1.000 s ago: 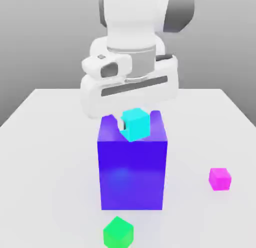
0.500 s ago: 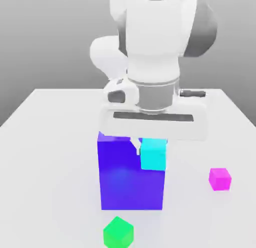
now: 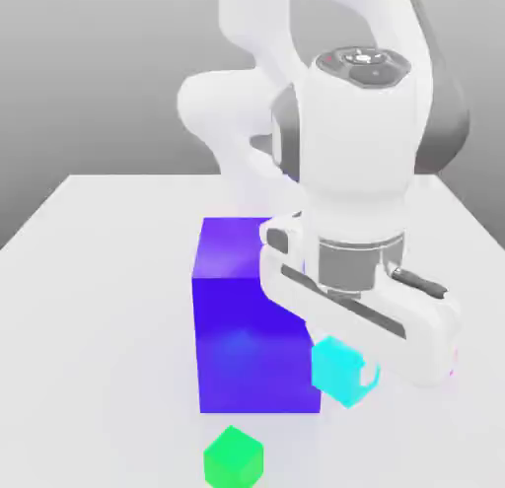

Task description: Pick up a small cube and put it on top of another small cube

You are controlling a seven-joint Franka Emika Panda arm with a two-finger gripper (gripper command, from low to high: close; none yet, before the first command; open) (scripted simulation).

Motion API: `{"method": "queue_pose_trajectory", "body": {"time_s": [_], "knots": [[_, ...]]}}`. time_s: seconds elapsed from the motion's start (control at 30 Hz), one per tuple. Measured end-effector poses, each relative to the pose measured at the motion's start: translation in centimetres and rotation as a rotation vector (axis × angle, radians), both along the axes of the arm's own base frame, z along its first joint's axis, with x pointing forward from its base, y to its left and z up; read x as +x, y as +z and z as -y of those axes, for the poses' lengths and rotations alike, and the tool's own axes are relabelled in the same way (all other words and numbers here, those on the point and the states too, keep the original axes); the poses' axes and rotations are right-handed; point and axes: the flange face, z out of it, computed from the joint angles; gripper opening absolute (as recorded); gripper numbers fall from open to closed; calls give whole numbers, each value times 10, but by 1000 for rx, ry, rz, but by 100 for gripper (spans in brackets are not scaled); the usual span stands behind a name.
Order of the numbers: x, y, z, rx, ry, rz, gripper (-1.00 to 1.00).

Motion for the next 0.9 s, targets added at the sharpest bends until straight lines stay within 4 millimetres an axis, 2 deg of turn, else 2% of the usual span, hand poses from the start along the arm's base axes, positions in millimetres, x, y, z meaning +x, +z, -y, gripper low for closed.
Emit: {"method": "queue_pose_trajectory", "body": {"time_s": [0.6, 0.67, 0.77, 0.8, 0.9], "knots": [[25, -79, -46, -33, -793, -2, -100], [26, -96, -49, -35, -848, 0, -100], [27, -137, -50, -36, -865, 0, -100], [27, -147, -50, -36, -866, 0, 100], [27, -147, -50, -36, -866, 0, 100]]}}
